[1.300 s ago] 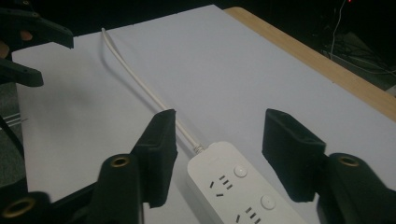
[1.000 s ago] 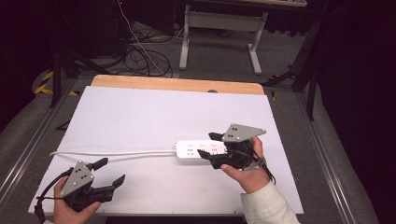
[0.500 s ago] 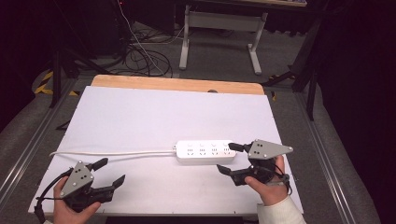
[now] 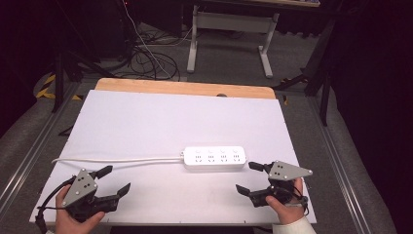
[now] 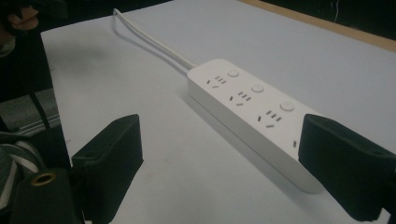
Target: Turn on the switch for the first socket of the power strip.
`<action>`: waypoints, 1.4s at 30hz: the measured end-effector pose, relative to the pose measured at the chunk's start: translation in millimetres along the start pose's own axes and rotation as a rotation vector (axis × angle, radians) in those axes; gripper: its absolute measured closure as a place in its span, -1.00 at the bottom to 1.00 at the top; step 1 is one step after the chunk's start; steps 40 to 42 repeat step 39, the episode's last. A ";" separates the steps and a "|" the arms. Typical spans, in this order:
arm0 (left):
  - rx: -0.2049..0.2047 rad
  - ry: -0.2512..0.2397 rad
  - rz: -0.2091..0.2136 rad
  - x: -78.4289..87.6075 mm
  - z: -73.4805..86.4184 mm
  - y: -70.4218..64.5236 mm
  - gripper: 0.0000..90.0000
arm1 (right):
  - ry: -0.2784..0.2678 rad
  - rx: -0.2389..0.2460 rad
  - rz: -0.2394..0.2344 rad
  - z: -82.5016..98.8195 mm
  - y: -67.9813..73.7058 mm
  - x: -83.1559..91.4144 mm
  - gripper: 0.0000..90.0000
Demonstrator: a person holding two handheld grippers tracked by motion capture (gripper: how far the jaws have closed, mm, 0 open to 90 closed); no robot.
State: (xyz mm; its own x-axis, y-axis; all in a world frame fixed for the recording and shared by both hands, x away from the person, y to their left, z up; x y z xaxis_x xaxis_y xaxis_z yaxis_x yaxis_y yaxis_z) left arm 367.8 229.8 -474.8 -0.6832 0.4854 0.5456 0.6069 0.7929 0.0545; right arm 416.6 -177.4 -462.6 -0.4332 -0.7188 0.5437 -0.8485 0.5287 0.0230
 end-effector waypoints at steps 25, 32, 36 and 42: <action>-0.001 0.009 0.004 0.2 1.4 -1.1 -0.51 | 0.042 -0.129 0.033 51.9 -11.7 -14.0 -0.72; 0.009 0.014 -0.005 -0.3 2.4 2.4 -0.51 | 0.063 -0.097 0.112 53.0 -15.5 -11.9 -0.72; 0.018 0.009 -0.008 -0.4 2.3 3.2 -0.51 | 0.068 -0.094 0.130 53.5 -17.1 -11.1 -0.72; 0.015 0.009 -0.008 -0.6 2.4 3.9 -0.51 | 0.065 -0.085 0.127 53.0 -17.0 -11.3 -0.72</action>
Point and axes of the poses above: each handheld gripper's, and its own axes: x roughly backward along the jaws, z roughly out of its underside, y roughly to its left, the point moved 7 cm from there along -x, roughly forward along the jaws, and after that the axes turned 7 degrees about y, right-handed, at the moved point
